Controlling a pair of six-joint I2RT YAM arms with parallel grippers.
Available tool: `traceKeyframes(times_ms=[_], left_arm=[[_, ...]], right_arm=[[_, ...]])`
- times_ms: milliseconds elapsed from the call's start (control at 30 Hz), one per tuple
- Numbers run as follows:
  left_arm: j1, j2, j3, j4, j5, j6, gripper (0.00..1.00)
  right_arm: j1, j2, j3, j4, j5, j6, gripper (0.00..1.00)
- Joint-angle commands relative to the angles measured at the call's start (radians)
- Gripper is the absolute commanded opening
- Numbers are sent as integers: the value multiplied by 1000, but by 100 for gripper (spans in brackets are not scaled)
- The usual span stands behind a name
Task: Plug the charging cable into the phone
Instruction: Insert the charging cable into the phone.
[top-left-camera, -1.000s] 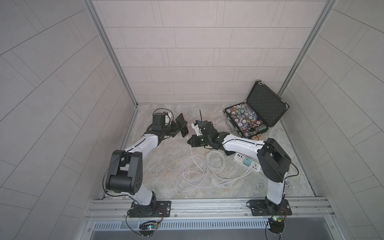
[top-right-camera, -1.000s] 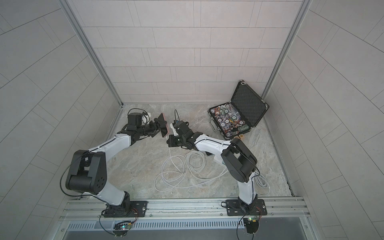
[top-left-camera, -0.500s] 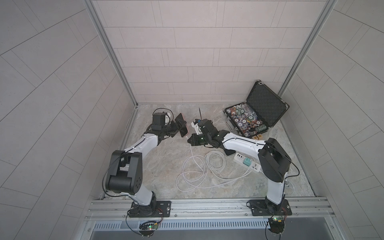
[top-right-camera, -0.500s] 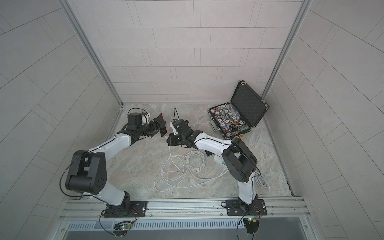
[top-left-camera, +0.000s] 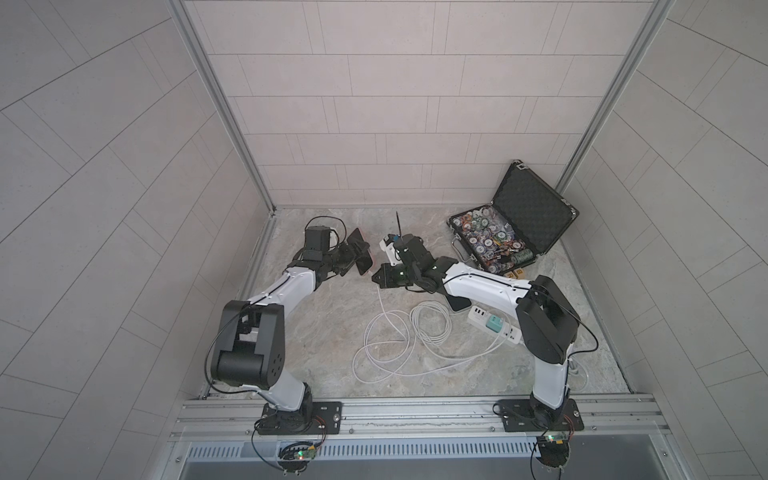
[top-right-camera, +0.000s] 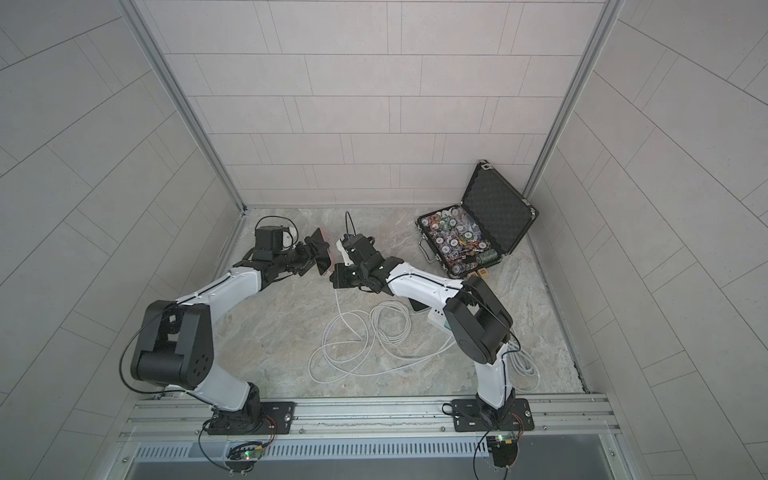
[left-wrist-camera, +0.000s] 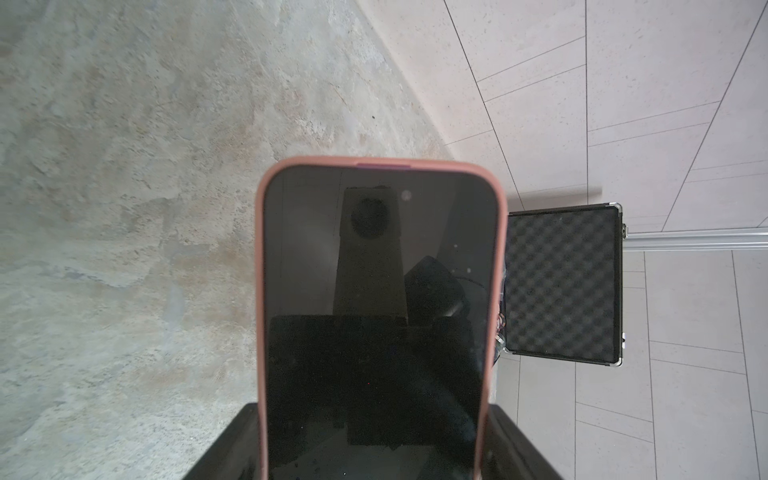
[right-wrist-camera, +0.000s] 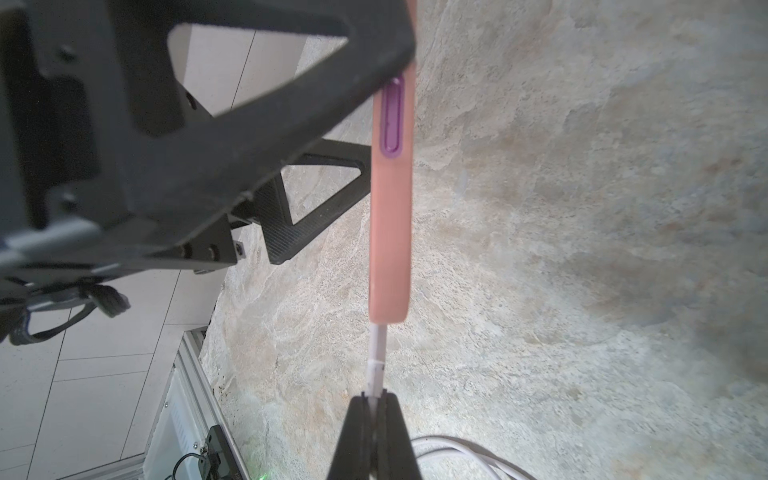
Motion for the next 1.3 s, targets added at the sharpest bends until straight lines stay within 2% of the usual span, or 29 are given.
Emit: traceKeyframes(times_ms=[0, 400, 1267], left_arm=[[-19, -34, 1, -83, 106, -17, 45], [1, -34, -2, -92, 112, -64, 44], [53, -40, -14, -101, 88, -65, 40]], right_arm=[[-4, 17, 36, 138, 50, 3, 0], [5, 37, 21, 158, 57, 14, 0], [22, 37, -59, 195, 42, 36, 0]])
